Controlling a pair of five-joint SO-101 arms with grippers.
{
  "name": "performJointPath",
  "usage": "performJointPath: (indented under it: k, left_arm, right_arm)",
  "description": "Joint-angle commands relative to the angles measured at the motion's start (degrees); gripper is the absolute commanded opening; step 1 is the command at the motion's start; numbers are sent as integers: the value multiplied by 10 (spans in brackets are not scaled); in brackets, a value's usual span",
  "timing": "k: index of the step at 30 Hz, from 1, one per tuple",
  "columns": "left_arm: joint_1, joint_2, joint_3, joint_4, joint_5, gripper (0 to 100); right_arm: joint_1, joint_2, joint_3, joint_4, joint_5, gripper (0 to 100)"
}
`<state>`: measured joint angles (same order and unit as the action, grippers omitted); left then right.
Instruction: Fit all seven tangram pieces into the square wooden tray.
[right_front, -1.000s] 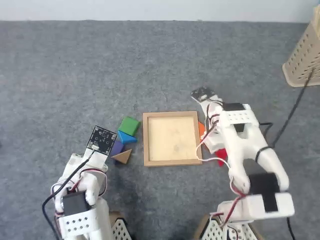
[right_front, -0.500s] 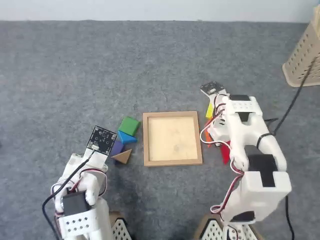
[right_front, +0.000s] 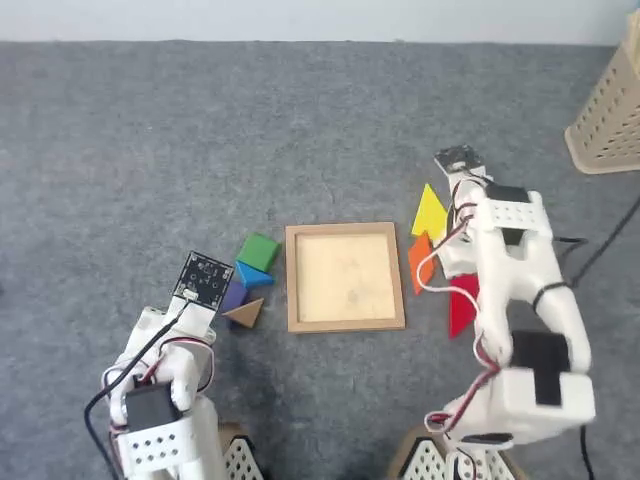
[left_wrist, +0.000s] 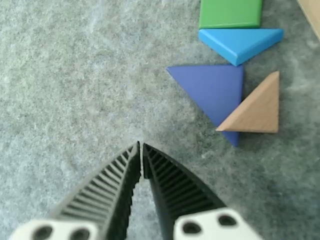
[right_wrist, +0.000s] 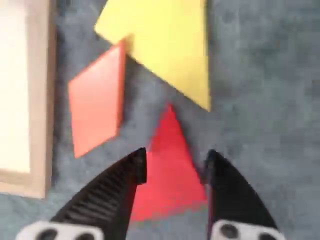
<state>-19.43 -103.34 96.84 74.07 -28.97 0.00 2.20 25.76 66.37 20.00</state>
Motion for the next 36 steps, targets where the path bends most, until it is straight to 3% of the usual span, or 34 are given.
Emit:
performJointPath:
  k: [1, 8, 18, 25, 36]
  left_arm:
    - [-3, -7, -2, 2, -5, 14]
    - [-3, -7, -2, 2, -5, 14]
    - [-3, -7, -2, 2, -5, 14]
    - [-3, -7, -2, 2, -5, 14]
    - [-3, -7, -2, 2, -5, 14]
  right_arm:
    - [5, -74, 27, 22, -11, 280]
    - [6, -25, 101, -46, -7, 282]
    - [3, 55, 64, -28, -6, 280]
    - [5, 53, 62, -30, -10, 121]
    - [4, -102, 65, 7, -11, 120]
